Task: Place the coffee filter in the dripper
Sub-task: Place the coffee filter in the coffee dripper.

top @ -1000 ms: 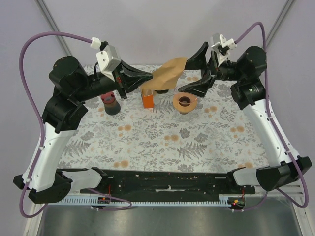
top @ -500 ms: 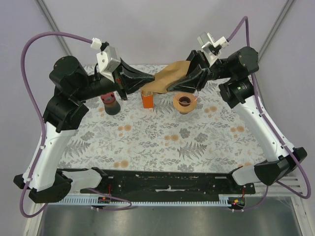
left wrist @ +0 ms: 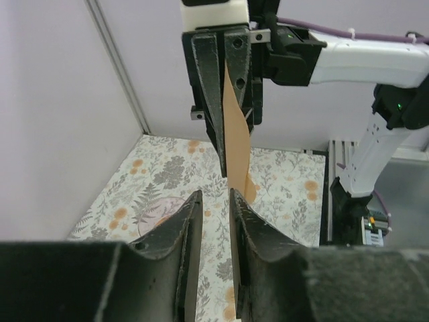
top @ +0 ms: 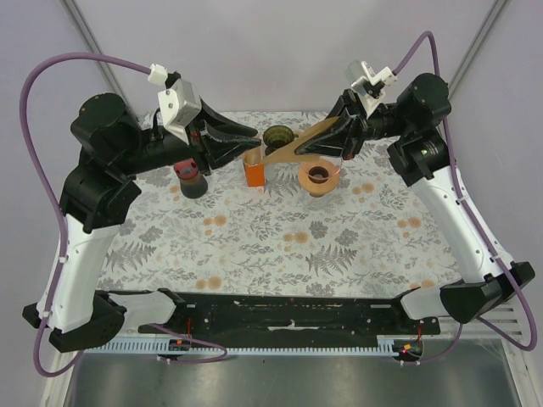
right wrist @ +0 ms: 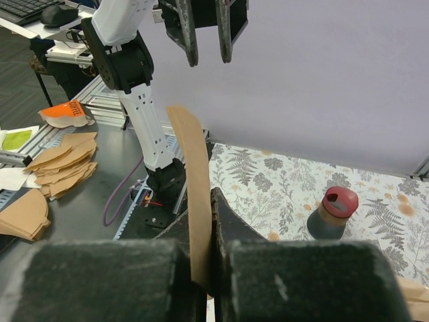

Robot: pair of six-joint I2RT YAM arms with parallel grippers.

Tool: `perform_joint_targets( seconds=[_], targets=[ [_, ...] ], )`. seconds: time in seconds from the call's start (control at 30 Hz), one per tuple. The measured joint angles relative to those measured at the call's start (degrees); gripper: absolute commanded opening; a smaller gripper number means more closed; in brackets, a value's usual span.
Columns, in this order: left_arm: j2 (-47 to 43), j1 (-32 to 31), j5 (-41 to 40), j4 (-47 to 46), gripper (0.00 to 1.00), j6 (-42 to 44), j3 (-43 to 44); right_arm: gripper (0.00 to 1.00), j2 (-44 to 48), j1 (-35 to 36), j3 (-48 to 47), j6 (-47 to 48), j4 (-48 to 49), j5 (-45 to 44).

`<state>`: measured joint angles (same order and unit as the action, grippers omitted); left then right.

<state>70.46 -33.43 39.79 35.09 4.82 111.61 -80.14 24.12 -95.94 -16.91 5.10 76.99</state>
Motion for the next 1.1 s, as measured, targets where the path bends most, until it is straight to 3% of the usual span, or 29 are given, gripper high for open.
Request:
perform_joint_targets(
  seconds=[0.17, 0.37, 0.47, 0.63, 1.1],
  targets=[
    [-0.2, 0.0, 3.2, 3.1, 0.37, 3.9, 0.1, 0.00, 0.4, -0.1, -0.1, 1.2, -2.1, 0.2],
    [1.1, -0.5, 4.9, 6.0, 0.36, 9.3, 0.1, 0.00, 0.5, -0.1, -0.6, 1.6, -5.1, -1.8],
    [1.7, -1.4, 4.9, 6.8, 0.29, 11.2, 0.3, 0.00, 0.5, -0.1, -1.5, 2.0, -7.2, -3.5],
    [2.8, -2.5, 4.8, 7.4, 0.02, 13.1, 2.0, 0.00, 0.6, 0.2, -2.0, 3.0, -10.0, -5.5],
    [3.5, -3.0, 0.8, 6.8, 0.02, 13.3, 3.6, 0.00, 0.6, 0.7, -2.5, 4.8, -13.4, -6.4]
  ],
)
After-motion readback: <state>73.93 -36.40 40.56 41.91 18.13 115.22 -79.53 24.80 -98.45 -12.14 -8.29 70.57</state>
